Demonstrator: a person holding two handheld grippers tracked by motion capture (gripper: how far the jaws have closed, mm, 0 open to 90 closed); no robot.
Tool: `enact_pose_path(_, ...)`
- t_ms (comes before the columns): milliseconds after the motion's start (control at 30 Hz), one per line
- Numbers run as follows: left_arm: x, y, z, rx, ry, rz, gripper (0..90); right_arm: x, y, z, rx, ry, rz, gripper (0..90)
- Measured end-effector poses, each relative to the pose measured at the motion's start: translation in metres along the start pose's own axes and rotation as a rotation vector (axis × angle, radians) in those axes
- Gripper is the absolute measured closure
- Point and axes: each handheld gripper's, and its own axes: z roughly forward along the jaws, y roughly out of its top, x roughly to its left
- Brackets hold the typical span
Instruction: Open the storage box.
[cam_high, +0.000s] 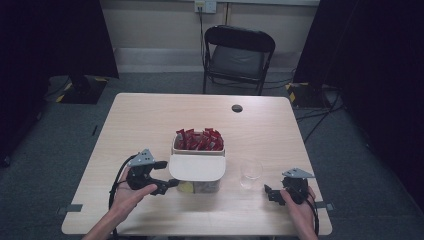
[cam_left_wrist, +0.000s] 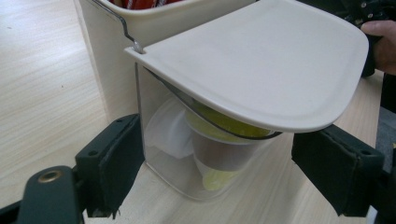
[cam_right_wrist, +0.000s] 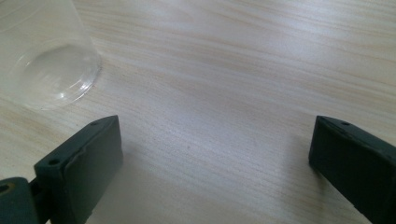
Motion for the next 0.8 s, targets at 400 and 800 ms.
enact_pose_path(400,0.004,0.011,-0.007,-0.006,0.014,0.014,16.6,0.000,0.000,0.000,0.000,0.000,0.000,2.2)
enact_pose_path(800,0.010,0.025,-0.007,-0.018,0.000,-0.009,15.5,0.000,0.000,0.000,0.000,0.000,0.001,2.2)
